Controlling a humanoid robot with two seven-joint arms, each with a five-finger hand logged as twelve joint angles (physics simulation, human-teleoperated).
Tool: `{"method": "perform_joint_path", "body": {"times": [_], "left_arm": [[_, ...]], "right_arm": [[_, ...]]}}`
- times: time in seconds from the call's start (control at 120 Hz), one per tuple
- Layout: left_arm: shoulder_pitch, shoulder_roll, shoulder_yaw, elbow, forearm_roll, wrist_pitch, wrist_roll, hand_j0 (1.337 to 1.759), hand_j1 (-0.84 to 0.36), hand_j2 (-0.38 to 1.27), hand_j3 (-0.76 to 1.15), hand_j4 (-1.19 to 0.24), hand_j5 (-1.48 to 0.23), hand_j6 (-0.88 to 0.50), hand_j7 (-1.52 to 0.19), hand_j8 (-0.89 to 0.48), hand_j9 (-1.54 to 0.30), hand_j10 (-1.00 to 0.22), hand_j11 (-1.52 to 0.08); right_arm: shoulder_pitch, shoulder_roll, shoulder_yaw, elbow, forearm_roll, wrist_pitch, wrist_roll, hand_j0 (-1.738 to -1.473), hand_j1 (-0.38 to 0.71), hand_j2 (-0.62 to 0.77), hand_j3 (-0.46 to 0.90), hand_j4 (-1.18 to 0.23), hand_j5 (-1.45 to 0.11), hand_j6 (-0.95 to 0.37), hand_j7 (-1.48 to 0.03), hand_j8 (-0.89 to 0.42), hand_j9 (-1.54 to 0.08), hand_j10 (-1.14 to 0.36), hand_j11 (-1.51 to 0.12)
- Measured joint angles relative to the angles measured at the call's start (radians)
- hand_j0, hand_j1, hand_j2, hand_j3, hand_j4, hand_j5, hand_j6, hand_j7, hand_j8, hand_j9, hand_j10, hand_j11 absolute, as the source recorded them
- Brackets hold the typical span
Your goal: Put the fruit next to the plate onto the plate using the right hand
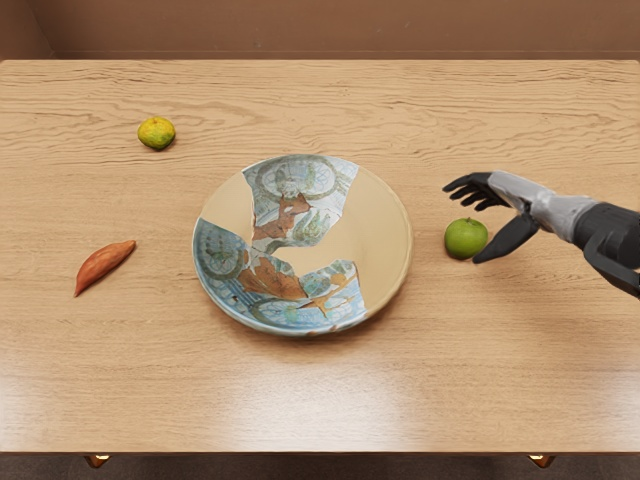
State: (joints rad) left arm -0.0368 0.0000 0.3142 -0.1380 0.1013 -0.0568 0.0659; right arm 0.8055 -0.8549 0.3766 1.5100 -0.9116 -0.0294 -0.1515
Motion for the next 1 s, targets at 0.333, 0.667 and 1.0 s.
{"method": "perform_joint_path", "body": {"times": [0.333, 0.667, 1.0], "left_arm": [[0.000, 0.000, 0.000, 0.000, 0.000, 0.000, 0.000, 1.658, 0.06, 0.05, 0.00, -0.25, -0.32, -0.25, -0.32, -0.25, -0.32, -0.24, -0.32], [0.000, 0.000, 0.000, 0.000, 0.000, 0.000, 0.000, 1.658, 0.06, 0.05, 0.00, -0.25, -0.32, -0.25, -0.32, -0.25, -0.32, -0.24, -0.32], [0.000, 0.000, 0.000, 0.000, 0.000, 0.000, 0.000, 1.658, 0.06, 0.05, 0.00, -0.25, -0.32, -0.25, -0.32, -0.25, -0.32, -0.24, -0.32]], "right_arm": [[-0.013, 0.069, -0.036, -0.057, -0.029, -0.080, -0.002, -1.658, 0.01, -0.06, 0.00, -0.31, -0.39, -0.31, -0.39, -0.31, -0.39, -0.31, -0.39], [-0.014, 0.121, -0.065, -0.122, -0.031, -0.084, 0.000, -1.658, 0.00, -0.05, 0.00, -0.29, -0.38, -0.30, -0.38, -0.29, -0.38, -0.29, -0.38], [-0.019, 0.114, -0.068, -0.132, -0.030, -0.084, 0.001, -1.658, 0.12, -0.07, 0.00, -0.40, -0.51, -0.40, -0.51, -0.36, -0.51, -0.40, -0.51]]}}
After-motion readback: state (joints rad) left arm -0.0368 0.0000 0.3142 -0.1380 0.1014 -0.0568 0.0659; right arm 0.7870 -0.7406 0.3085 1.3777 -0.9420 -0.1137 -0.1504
